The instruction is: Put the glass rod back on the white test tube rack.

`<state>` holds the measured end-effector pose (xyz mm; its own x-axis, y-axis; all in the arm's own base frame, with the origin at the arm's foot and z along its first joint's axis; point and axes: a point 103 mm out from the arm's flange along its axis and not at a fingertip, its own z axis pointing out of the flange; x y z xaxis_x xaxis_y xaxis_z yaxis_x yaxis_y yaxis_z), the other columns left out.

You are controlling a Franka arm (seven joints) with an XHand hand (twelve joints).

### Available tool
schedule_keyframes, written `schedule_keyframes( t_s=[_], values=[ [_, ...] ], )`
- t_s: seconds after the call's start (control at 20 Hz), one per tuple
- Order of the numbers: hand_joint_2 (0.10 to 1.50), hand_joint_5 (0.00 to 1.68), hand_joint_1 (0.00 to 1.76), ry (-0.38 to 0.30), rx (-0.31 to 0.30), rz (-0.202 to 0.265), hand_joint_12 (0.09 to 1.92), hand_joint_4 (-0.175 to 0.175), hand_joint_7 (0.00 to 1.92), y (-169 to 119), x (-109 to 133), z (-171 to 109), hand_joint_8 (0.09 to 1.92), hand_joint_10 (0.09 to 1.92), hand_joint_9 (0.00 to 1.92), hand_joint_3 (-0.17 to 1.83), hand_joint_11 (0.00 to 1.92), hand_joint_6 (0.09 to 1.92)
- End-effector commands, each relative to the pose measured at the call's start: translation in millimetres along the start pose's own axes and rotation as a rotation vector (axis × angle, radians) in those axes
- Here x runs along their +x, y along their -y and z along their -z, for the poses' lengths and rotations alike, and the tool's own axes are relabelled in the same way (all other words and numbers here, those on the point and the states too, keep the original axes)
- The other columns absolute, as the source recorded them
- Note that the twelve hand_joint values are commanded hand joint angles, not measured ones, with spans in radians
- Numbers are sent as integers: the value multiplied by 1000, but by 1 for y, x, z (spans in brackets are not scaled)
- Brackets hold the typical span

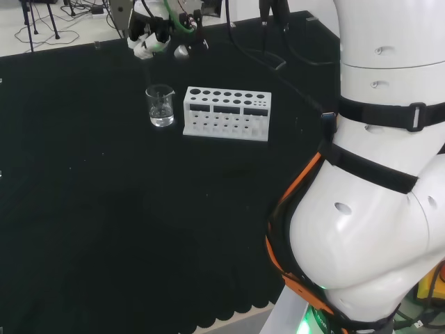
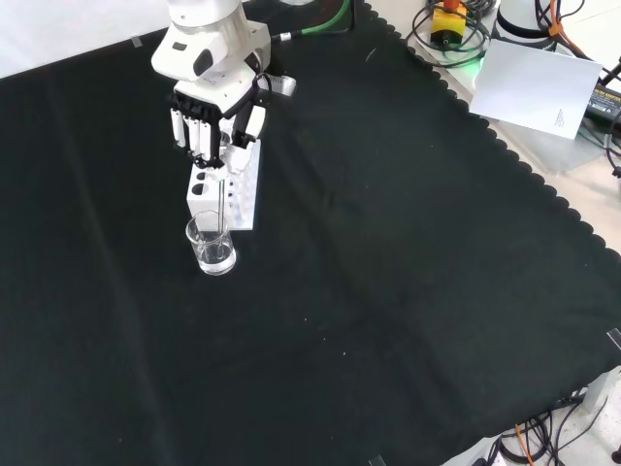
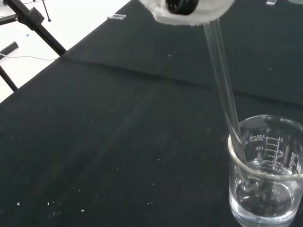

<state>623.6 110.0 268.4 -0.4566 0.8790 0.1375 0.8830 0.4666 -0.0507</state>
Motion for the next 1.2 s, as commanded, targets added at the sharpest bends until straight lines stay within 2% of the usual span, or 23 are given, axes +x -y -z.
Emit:
schedule_keyframes(
  t_s=[0.05,0.55,0.8,1.2],
  values=[
    [1059,1163,1294,5,-8,4,841,-175,1121,2,1,1,1095,619,1711,1,1203,379],
    [1059,1163,1294,2,-38,-13,842,-175,1121,7,-8,17,1096,620,1711,1,1202,379],
    [1059,1163,1294,-4,-72,-27,843,-175,1120,21,-17,41,1097,620,1711,1,1202,379],
    [1059,1162,1294,-5,-130,-89,843,-175,1120,49,-45,71,1098,621,1711,1,1202,379]
  ],
)
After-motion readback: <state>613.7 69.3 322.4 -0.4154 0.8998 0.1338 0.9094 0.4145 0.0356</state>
